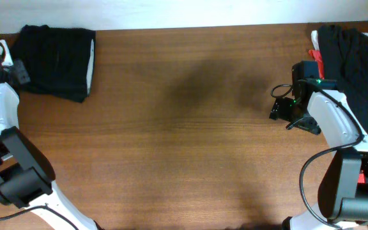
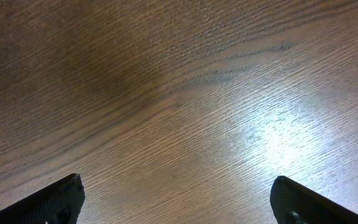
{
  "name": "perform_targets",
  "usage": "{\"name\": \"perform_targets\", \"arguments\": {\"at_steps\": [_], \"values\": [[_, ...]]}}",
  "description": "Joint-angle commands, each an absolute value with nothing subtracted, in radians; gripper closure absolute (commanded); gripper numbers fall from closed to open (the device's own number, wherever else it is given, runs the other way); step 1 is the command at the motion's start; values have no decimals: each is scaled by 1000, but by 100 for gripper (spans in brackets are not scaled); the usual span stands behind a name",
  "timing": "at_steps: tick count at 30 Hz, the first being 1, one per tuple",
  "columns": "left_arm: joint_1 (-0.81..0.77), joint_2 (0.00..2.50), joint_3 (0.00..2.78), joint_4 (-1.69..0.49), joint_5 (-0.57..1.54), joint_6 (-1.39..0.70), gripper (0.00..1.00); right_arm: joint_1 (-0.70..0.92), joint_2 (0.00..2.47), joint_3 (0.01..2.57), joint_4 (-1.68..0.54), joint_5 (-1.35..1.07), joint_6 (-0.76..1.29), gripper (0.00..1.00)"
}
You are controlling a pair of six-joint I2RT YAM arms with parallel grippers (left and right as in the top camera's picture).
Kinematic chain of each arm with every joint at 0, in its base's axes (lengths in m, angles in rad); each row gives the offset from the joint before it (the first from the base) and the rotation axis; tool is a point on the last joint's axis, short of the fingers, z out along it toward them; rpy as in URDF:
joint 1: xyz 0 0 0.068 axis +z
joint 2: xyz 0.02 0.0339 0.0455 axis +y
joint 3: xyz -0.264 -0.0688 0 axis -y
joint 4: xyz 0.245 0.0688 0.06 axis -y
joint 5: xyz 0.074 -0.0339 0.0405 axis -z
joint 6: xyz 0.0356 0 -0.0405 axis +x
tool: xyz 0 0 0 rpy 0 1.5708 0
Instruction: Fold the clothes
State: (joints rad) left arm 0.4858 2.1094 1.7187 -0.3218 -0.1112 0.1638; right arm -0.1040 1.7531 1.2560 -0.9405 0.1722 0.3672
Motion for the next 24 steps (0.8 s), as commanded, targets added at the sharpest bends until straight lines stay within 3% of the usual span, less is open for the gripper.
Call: {"name": "perform_targets", "arguments": {"at_steps": [1,3,4,5,6,7,8,14,16,20,24], "values": [[524,2136,1736,-299,-249,152,99,-107,1740,1268,-941,188,376,1],[537,2167,1736,-283,-251,152,99,-107,1740,1268,-941,189,376,1],[542,2187,1736,-277,-251,151,93,-107,1740,1268,-941,189,376,1],[544,2197,1736,-277,-251,151,78,-107,1740,1268,-941,189,376,1],[545,2211,1736,-277,-251,151,53,-107,1740,1268,-941,188,376,1],[544,2220,1736,-278,-250,151,18,-107,1740,1268,-941,189,376,1],[541,2222,1736,-279,-251,151,1,-107,1740,1268,-941,188,376,1],[490,2184,1736,-312,-232,151,2,-107,1740,1268,-941,188,376,1],[447,2170,1736,-329,-146,150,37,-107,1740,1268,-941,188,376,1],[374,2178,1735,-372,22,97,82,-107,1740,1268,-941,189,376,1],[337,2187,1734,-421,22,83,85,-107,1740,1268,-941,189,376,1]]}}
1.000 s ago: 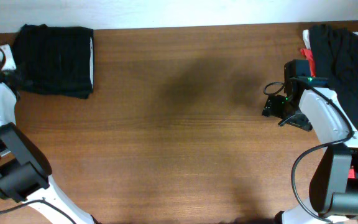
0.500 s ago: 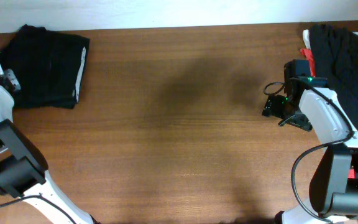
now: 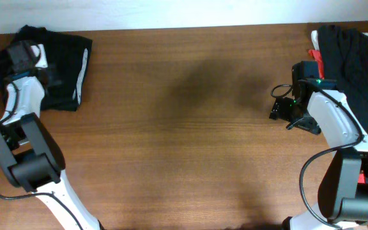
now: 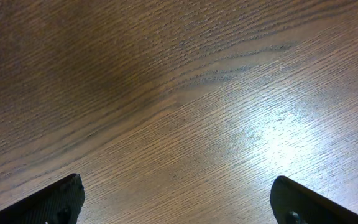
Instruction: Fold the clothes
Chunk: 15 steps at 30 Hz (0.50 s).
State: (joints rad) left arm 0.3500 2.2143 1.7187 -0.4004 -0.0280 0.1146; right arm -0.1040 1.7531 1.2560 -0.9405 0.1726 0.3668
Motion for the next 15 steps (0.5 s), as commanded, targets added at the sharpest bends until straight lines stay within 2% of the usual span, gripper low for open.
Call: {"name": "perform_targets", "arguments": {"at_steps": [1,10,11,12,13,14,15], "values": [[336,2193,1734,-440,23,81,85,-107,1740,1268,-941,189,376,1],[336,2234,1734,-646,24,75,83,-107,1740,1268,-941,189,376,1],[335,2233,1736,-680,24,63,77,-107,1740,1268,-941,189,376,1],[336,2231,1739,-703,24,44,65,-107,1740,1268,-941,189,376,1],[336,2225,1744,-739,41,25,59,-107,1740,1268,-941,189,376,1],[336,2211,1752,-778,82,8,48,-107,1740,1268,-941,188,376,1],[336,2187,1756,-812,158,2,44,-107,1740,1268,-941,189,376,1]]}}
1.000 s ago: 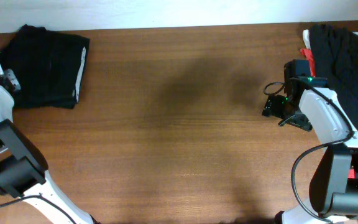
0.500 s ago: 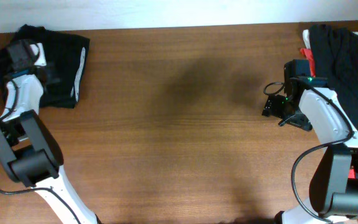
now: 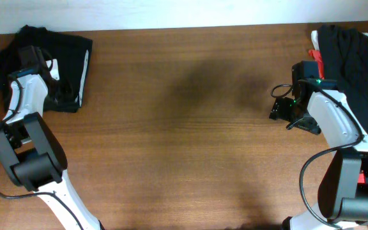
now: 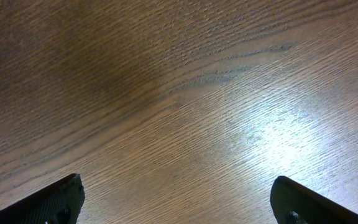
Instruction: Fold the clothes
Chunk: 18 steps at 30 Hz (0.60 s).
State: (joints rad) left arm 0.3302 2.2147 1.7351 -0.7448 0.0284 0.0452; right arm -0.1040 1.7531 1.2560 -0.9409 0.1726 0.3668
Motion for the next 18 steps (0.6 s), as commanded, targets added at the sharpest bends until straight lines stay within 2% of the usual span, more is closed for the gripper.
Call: {"name": "perform_targets", "arguments": {"at_steps": [1,4,6,10,11,14,18], "values": [[335,2157,1756,-839,233,-9,38,-107,1740,1268,-941,188,376,1],[334,2074,1756,-906,369,-17,26,-107,1740,1268,-941,189,376,1],[334,1987,1756,-980,422,-57,22,-107,1740,1268,-941,188,376,1],[334,1783,1755,-1170,422,-52,13,-107,1740,1268,-941,189,376,1],[334,1740,1755,-1216,422,-52,8,-107,1740,1268,-941,188,376,1],[325,1615,1744,-1368,423,-9,4,-107,1740,1268,-941,188,376,1],[263,1443,1652,-1409,422,15,3,-107,1740,1268,-941,188,376,1]]}}
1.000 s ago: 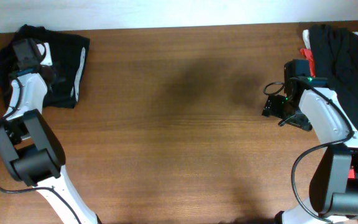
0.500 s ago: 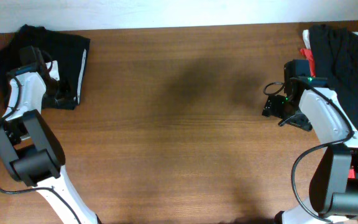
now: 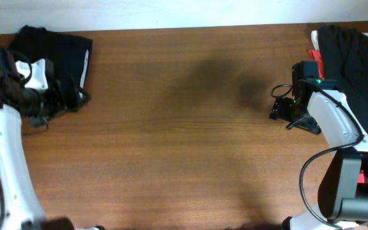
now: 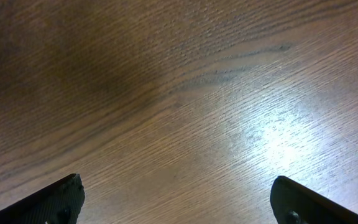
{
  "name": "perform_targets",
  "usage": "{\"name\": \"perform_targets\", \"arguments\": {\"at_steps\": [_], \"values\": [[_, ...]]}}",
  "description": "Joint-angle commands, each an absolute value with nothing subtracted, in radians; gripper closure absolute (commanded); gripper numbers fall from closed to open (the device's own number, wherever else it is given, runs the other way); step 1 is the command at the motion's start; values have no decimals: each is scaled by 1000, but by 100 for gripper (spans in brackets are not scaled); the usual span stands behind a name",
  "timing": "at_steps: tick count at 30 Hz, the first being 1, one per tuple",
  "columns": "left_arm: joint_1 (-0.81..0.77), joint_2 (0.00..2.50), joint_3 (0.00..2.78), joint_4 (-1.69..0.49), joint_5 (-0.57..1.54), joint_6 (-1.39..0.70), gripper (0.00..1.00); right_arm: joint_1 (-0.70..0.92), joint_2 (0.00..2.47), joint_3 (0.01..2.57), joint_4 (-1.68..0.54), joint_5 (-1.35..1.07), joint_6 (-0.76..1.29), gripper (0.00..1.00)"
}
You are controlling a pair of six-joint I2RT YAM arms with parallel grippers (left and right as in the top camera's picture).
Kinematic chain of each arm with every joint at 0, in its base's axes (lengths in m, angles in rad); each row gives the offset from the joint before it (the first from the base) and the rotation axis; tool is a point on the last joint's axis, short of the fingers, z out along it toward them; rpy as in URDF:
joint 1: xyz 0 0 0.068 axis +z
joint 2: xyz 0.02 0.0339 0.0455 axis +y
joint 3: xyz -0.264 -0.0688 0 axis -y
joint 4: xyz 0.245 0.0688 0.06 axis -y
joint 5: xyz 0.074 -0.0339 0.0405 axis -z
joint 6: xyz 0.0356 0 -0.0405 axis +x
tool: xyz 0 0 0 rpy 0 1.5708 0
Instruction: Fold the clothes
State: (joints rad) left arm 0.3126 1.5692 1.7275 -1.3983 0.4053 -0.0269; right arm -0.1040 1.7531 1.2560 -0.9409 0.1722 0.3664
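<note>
A folded black garment (image 3: 46,45) with a white stripe lies at the table's far left corner. My left gripper (image 3: 66,97) sits at the garment's near edge, dark against the dark cloth, so its jaws cannot be made out. A heap of unfolded black clothes (image 3: 356,70) lies along the right edge. My right gripper (image 3: 280,110) hovers left of that heap. In the right wrist view the right gripper (image 4: 176,196) is open, its fingers (image 4: 58,199) wide apart over bare wood with nothing between them.
The brown wooden table (image 3: 184,147) spans the view. A red item (image 3: 316,61) peeks out at the left side of the heap. The right arm's cable (image 3: 308,166) loops over the table near its base.
My left arm has moved from over the folded garment's left part toward the front; its gripper is now at the garment's near edge. The right arm has not moved.
My left arm was at the far left edge beside a wider folded garment. Then it lay over the garment, which sat narrower and further left. It stayed there, and now the gripper is at the garment's near edge. My right gripper stayed open over bare wood throughout.
</note>
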Motion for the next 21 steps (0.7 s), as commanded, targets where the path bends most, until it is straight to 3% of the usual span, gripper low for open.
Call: {"name": "perform_targets", "arguments": {"at_steps": [1,11,21], "values": [[246,1387,1617,-1407,424,14,3,-107,1740,1268,-941,189,376,1],[155,755,1144,-1408,427,11,1,-107,1740,1268,-941,188,376,1],[155,632,1111,-1523,403,12,1,-107,1740,1268,-941,189,376,1]]}}
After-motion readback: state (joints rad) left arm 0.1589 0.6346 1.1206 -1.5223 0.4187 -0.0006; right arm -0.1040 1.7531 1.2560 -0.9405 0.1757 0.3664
